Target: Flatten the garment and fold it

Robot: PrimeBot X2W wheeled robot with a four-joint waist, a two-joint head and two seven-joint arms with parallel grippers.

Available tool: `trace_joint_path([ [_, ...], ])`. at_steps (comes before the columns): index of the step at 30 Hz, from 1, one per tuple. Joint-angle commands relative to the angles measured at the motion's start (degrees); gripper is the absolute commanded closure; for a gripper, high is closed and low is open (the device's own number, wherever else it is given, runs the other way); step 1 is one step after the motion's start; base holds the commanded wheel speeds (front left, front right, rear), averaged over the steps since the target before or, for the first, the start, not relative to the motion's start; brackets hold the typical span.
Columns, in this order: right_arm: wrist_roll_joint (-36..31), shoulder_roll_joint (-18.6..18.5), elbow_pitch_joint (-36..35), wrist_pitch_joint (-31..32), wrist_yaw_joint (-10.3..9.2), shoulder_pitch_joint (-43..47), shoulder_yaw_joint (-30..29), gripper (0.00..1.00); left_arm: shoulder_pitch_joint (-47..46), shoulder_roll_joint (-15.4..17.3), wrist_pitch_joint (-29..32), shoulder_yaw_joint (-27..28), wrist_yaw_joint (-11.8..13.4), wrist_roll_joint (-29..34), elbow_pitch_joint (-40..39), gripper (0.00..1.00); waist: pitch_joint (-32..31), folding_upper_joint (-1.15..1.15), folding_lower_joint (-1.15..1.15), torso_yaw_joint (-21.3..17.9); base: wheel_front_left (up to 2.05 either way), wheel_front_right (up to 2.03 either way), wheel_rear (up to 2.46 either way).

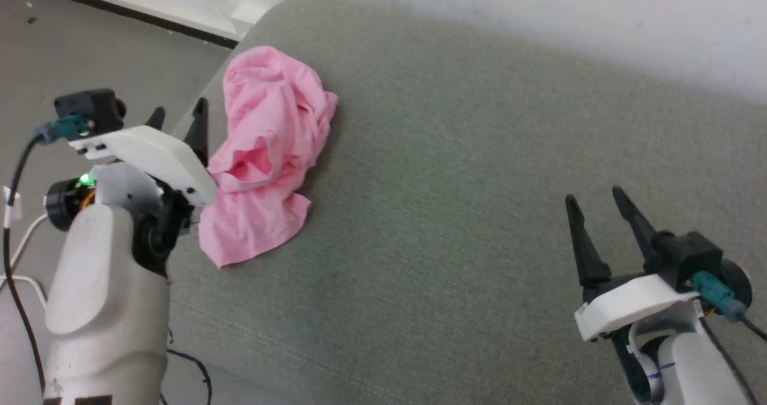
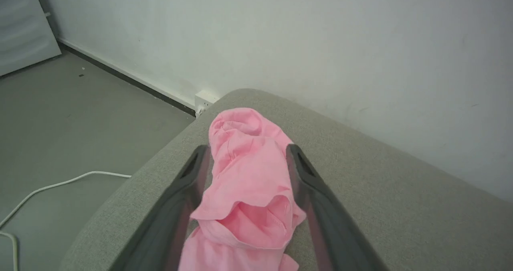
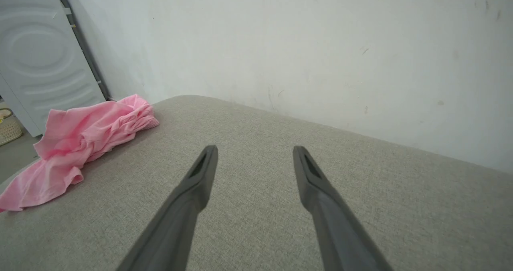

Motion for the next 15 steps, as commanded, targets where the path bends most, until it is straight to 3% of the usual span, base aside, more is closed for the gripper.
trace_joint_path([
  [1,-0.4,-0.2,-1.0,0.6,-0.05,-1.0,-0.3,0.0,-1.2,0.7,1.8,0.5,0.9,-0.3,1.3,0.0,6.2,0.0,-0.01,-5.1,0.0,0.0,0.0],
  [7,0.0,-3.4,-5.1,2.6,-0.05,-1.5,-2.4,0.0,-4.1,2.1,12.8,0.7,4.5,-1.3,5.8,0.0,11.7,0.0,-0.01,-8.5,0.0,0.0,0.0],
  [15,1.5,-6.8,-8.8,4.2,-0.05,-0.9,-3.6,0.0,-4.3,2.9,24.2,-0.4,13.6,1.4,8.4,0.0,16.3,0.0,-0.01,-9.8,0.0,0.0,0.0],
])
